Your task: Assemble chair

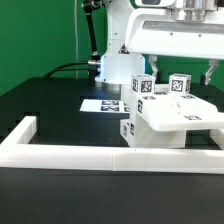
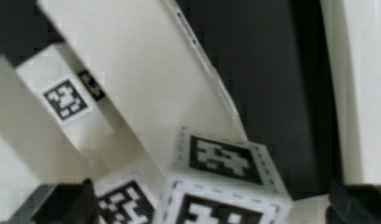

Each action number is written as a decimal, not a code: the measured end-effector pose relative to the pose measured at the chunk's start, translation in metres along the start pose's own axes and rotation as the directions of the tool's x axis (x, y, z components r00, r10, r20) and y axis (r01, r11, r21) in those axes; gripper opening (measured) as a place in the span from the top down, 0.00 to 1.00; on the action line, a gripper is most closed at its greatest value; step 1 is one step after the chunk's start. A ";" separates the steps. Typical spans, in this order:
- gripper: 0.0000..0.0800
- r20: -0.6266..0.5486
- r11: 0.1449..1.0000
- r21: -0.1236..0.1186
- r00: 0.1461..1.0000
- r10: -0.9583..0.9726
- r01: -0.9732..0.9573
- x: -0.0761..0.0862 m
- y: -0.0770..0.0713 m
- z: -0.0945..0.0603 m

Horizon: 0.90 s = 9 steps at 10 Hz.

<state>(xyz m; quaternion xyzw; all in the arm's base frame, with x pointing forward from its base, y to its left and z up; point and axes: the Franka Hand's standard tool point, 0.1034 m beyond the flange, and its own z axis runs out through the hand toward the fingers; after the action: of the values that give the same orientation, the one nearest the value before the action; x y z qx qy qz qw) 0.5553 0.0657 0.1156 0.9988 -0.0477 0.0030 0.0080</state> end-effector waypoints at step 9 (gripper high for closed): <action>0.19 -0.009 0.796 -0.015 0.796 -0.605 0.605 0.000 -0.001 0.003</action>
Offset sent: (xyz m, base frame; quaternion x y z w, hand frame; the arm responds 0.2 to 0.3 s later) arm -0.0048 0.0145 0.0023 0.0102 0.0221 -0.1831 0.9828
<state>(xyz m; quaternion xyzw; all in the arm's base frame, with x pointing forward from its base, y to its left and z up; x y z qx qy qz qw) 0.5554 0.0662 0.1130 0.9617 0.2736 0.0068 0.0145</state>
